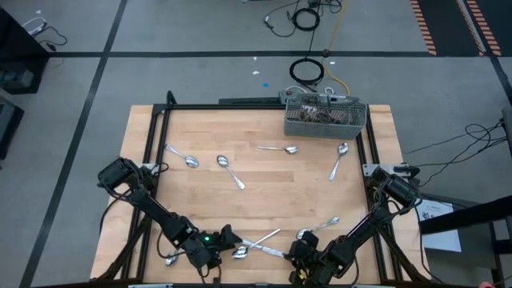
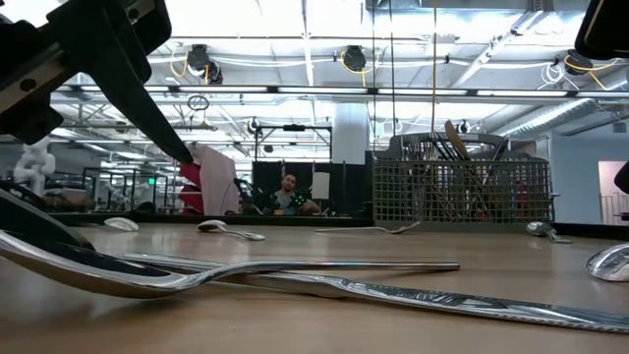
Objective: Sort silverware
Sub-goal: Put the silver table knife into the gray utensil holder
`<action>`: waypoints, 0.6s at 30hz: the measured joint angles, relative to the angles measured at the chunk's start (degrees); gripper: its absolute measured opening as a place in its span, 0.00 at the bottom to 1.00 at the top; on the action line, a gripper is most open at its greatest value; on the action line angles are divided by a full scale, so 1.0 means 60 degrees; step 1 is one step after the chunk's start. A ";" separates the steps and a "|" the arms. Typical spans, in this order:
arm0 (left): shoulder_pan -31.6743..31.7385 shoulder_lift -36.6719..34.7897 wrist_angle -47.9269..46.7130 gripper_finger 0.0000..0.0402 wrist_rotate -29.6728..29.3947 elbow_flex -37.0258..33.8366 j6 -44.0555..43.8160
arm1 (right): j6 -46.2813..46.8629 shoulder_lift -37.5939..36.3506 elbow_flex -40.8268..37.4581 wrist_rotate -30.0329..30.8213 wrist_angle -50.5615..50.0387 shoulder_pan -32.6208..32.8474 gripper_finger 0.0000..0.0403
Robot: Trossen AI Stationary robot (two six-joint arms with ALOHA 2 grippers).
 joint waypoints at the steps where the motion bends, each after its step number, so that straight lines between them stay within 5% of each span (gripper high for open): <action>1: 0.0030 0.0000 -0.0021 0.65 0.0004 0.0000 -0.0024 | 0.0000 0.0000 0.0000 0.0000 0.0000 0.0000 0.00; 11: 0.0420 0.0000 -0.0637 0.65 0.0902 0.0004 -0.0702 | 0.0000 0.0000 0.0000 0.0011 0.0024 0.0004 0.00; 18: 0.0763 -0.0011 -0.0801 0.65 0.0626 0.0000 -0.0624 | -0.0006 0.0000 0.0000 0.0010 0.0052 0.0004 0.00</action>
